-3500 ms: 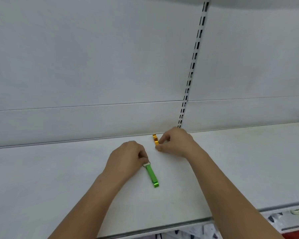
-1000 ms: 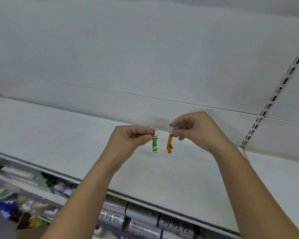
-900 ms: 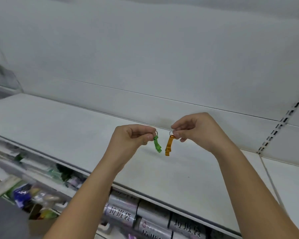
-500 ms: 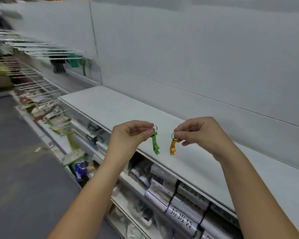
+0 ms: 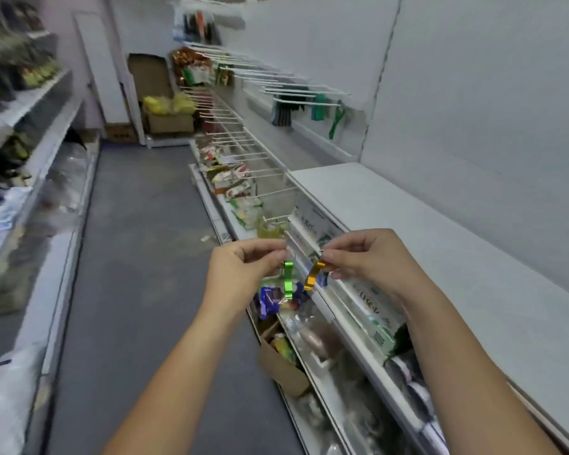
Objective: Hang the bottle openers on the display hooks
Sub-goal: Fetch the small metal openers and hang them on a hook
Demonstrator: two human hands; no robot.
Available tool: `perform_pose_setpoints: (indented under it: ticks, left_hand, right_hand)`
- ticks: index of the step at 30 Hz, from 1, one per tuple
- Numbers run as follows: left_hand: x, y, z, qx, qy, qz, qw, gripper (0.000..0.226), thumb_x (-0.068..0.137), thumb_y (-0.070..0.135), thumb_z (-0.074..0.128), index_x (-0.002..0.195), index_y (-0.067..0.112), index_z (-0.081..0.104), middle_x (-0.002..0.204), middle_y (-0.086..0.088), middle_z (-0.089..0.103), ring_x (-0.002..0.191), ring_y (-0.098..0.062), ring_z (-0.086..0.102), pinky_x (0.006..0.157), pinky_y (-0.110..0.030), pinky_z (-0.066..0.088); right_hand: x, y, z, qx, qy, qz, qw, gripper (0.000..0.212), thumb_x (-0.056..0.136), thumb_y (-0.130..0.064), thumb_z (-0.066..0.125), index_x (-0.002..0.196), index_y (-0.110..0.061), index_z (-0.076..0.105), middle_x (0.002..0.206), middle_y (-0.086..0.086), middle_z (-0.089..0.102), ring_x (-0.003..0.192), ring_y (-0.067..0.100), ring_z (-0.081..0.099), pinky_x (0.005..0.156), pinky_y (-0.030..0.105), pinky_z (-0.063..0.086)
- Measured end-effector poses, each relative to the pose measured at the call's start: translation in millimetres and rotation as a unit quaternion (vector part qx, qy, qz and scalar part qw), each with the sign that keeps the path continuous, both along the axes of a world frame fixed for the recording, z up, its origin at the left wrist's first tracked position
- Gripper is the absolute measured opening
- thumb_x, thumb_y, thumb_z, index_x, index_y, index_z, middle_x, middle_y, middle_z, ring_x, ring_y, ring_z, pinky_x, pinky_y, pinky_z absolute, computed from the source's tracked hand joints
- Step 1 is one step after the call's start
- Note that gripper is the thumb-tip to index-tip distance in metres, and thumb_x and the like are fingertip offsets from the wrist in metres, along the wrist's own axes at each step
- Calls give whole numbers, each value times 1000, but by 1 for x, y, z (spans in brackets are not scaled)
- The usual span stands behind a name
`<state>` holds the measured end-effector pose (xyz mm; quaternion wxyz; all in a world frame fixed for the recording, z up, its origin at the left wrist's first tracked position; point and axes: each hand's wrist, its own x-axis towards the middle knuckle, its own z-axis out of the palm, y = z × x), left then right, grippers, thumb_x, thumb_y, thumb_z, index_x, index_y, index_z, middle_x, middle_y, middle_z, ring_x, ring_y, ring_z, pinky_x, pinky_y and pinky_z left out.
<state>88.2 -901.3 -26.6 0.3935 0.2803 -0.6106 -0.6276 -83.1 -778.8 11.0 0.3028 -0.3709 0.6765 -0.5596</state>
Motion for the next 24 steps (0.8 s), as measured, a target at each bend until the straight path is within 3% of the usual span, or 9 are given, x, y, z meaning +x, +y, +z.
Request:
perform_pose_setpoints:
  ticks: [5,8,11,15,24]
  left_hand:
    - [20,-48,-18,44,-11,53,998,16,79,-5,76,88,7,78,83,-13,77,77,-21,70,79,-35,61]
    - [20,-80,-21,54,-14,86,995,14,78,-6,76,88,4,77,78,-9,77,72,-16,70,78,-35,61]
    - [13,-113,-18,42,-17,127,991,13,79,-6,75,89,2,76,75,-4,76,70,-13,70,75,-31,61]
    - [2,-151,-11,35,-20,168,985,12,81,-6,74,89,3,75,81,-12,75,74,-18,70,73,-30,62]
    - [-25,-225,-3,30,-12,212,977,12,81,-6,74,91,1,75,82,-11,77,76,-20,73,76,-31,62]
  right_hand:
    - [7,-78,-15,14,14,64,998,10,80,-1,79,90,-3,78,81,17,76,77,28,74,74,37,64]
    - [4,-122,-23,-4,20,101,995,7,79,-4,81,84,-9,79,79,14,76,72,22,71,75,36,61]
    - [-5,-166,-28,-20,8,132,991,6,80,-4,80,86,-6,79,81,16,76,72,19,69,77,36,59]
    - [-22,-219,-26,-36,-27,152,987,8,81,-1,77,88,-5,78,83,16,77,75,23,72,75,36,61]
    - [-48,-315,-24,-38,-14,218,975,8,82,-4,77,91,-5,78,84,13,77,73,19,71,71,30,60]
